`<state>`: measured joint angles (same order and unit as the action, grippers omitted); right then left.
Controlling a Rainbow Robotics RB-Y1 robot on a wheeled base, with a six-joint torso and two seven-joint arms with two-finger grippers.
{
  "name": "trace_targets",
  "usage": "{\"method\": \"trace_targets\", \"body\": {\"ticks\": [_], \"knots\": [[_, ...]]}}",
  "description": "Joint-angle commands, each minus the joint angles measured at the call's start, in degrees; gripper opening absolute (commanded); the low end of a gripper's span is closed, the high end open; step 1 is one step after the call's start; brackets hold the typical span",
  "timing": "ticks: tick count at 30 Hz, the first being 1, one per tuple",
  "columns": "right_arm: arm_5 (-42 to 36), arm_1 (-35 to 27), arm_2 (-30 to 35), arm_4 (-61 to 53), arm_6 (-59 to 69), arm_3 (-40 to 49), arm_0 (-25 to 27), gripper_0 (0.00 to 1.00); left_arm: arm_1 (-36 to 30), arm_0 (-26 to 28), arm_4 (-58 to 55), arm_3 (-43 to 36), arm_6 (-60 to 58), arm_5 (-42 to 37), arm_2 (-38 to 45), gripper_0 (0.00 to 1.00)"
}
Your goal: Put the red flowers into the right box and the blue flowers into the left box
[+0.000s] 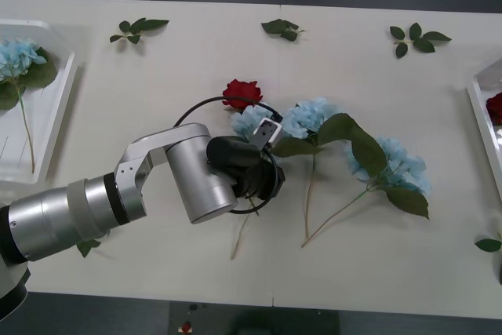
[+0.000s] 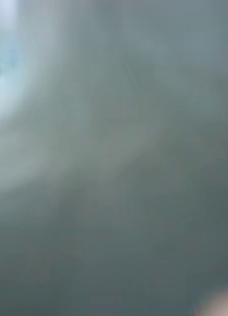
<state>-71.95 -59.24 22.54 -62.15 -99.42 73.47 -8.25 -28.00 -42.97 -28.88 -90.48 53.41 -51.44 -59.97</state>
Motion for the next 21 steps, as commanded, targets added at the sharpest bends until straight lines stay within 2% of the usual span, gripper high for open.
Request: {"method": "trace_targets", "body": {"ticks": [1, 9, 21], "knots": [[-5.49, -1.50, 0.84, -2.89, 4.15, 7.39, -0.71, 0.98, -1.53, -2.12, 0.58, -2.42, -1.99, 0.29, 0.99, 0.00], [-15.42, 3.25, 0.84, -4.03, 17.33, 20.84, -0.71, 0.98, -8.56, -1.07, -1.09, -11.30, -2.61, -1.11, 6.88, 0.00], [-27.11, 13.09, -1.27, -0.43, 39.13, 39.30, -0.62, 0.98, -14.45, 2.62, -3.91, -21.06, -1.90, -20.27, 30.88, 0.00]]}}
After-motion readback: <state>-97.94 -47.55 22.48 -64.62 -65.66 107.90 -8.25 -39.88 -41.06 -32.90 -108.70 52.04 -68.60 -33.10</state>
